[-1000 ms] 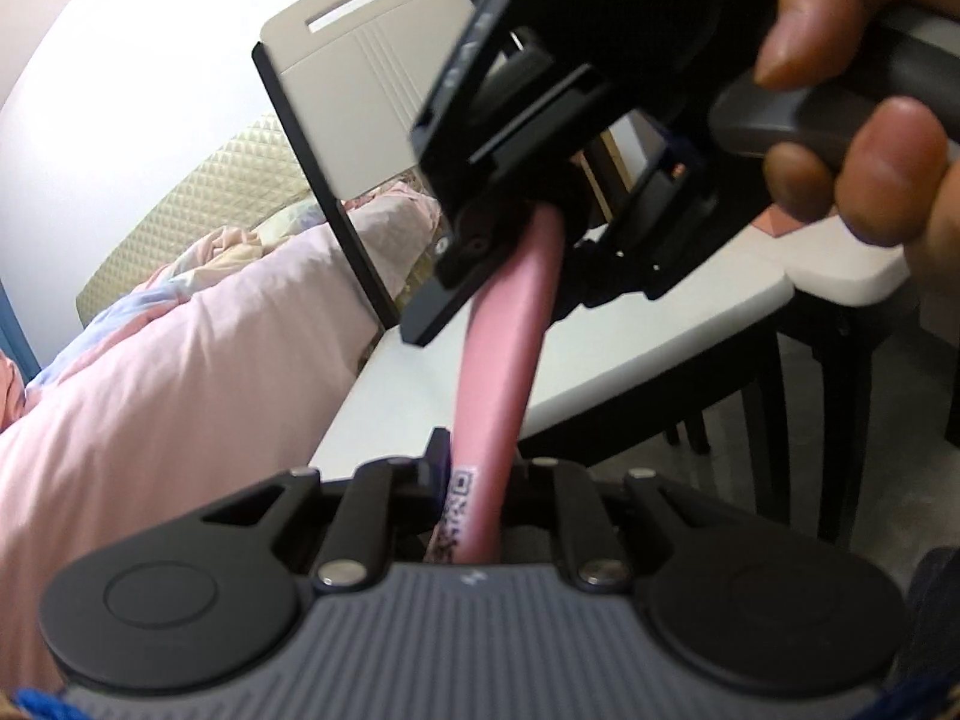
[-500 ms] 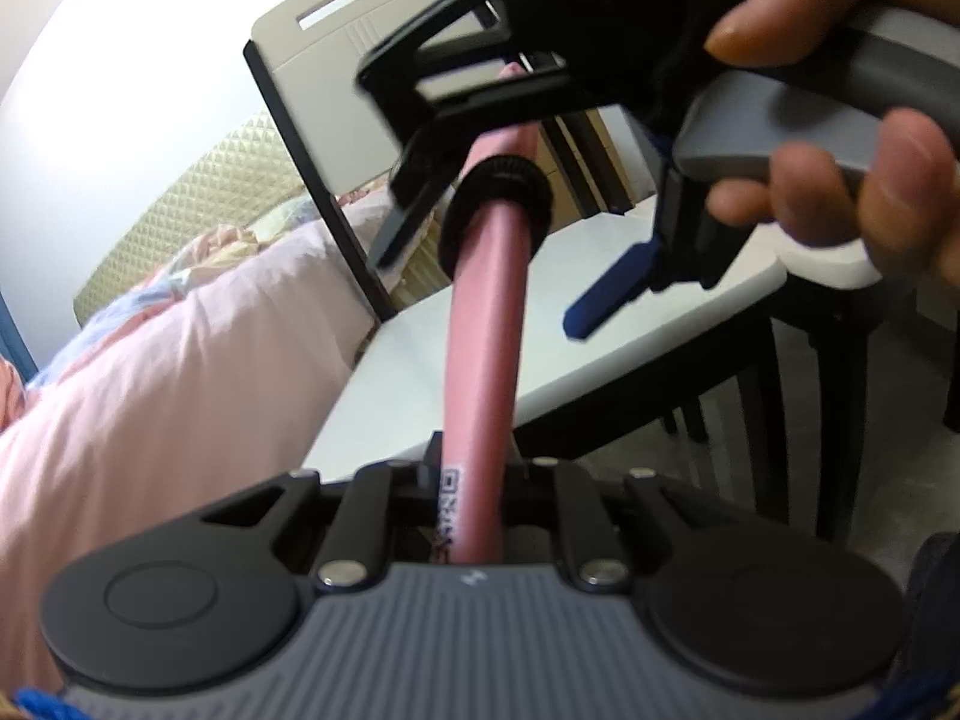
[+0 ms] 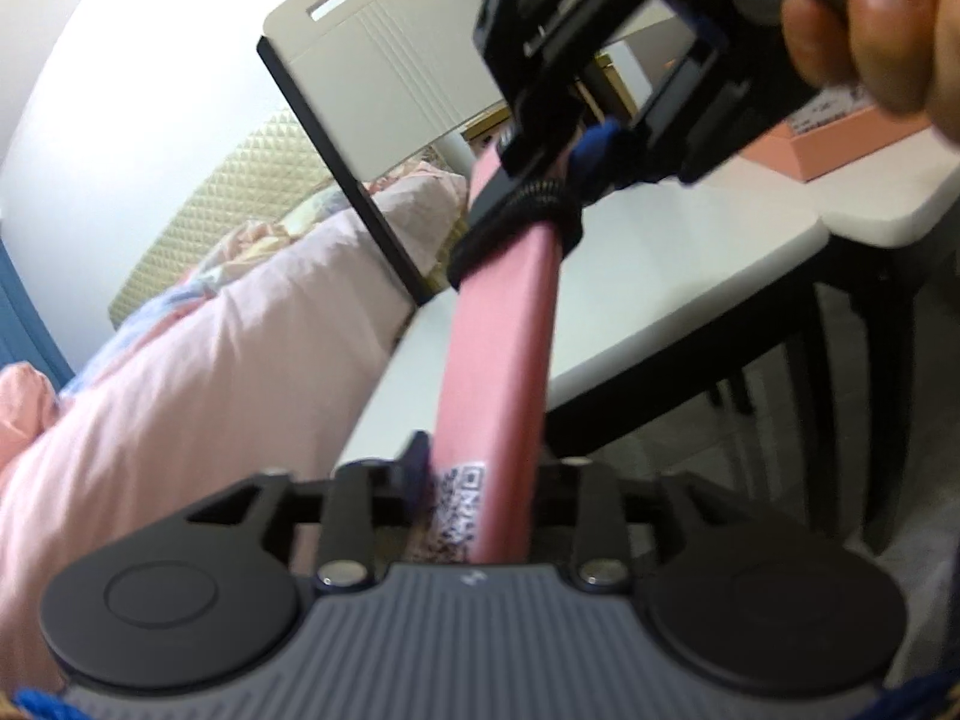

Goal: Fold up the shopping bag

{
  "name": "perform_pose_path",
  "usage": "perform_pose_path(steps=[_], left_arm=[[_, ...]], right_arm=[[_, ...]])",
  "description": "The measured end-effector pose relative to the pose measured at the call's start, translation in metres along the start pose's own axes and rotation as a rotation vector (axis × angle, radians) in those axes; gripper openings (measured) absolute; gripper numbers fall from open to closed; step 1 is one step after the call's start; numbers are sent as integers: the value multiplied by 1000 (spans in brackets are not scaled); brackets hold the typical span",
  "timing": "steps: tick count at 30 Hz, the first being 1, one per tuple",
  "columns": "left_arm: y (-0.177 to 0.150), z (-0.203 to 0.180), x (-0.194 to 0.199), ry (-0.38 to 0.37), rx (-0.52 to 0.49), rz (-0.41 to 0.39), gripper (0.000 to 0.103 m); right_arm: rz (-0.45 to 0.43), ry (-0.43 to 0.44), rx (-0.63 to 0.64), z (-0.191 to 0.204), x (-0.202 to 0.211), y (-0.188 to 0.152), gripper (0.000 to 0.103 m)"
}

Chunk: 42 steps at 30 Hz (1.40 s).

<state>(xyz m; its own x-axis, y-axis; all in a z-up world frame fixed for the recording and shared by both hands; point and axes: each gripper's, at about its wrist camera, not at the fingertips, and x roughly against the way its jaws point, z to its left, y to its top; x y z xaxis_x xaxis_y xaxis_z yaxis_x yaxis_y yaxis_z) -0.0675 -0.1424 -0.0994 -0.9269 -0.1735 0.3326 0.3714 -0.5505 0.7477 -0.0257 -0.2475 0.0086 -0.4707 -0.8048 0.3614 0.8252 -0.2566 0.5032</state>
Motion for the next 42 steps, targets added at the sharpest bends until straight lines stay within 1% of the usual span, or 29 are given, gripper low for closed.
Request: perform_pose_path(steps=[2,3,4,7,8,10,12,13,14,15,16,17,22,25,29,36,40,42], left_arm=[[0,-2,0,25,-18,-9,55],[1,1,1,18,-8,-19,57],[2,3,1,10,2,-28,63],[5,14,5,-40,48,-61,64],[6,19,7,-69,78,-68,64],[9,33,7,-173,176,-67,64],[10,47,7,-272,277,-67,64],[9,53,7,-306,315,-71,61],[8,58,6,-340,347,-73,53],[7,61,5,-375,370,-70,51],[6,62,4,-404,384,-65,42],[6,63,4,-425,392,-60,41],[3,61,-1,-455,395,-21,38],[1,60,-5,-449,400,-6,38],[1,58,-10,-444,391,20,35],[0,59,-12,-437,386,48,34],[-1,61,-14,-443,398,60,34],[-1,62,-12,-450,412,57,34]], right_arm=[[-2,14,42,7,4,2,16],[-1,23,83,12,6,3,16],[7,39,130,18,7,4,16],[16,90,254,33,15,4,16],[22,98,291,37,17,3,16],[37,117,363,43,21,2,16],[55,156,393,44,26,0,16],[64,182,393,43,28,0,16],[72,206,393,42,30,-1,16],[73,214,395,42,32,-1,16],[73,216,397,40,34,-1,16],[75,216,392,39,35,-2,17],[76,212,269,20,32,-3,19],[87,214,231,14,27,-4,18],[118,197,200,12,18,-7,18],[158,216,176,12,9,-13,18],[182,208,178,12,6,-17,18],[178,206,179,13,6,-16,19]])
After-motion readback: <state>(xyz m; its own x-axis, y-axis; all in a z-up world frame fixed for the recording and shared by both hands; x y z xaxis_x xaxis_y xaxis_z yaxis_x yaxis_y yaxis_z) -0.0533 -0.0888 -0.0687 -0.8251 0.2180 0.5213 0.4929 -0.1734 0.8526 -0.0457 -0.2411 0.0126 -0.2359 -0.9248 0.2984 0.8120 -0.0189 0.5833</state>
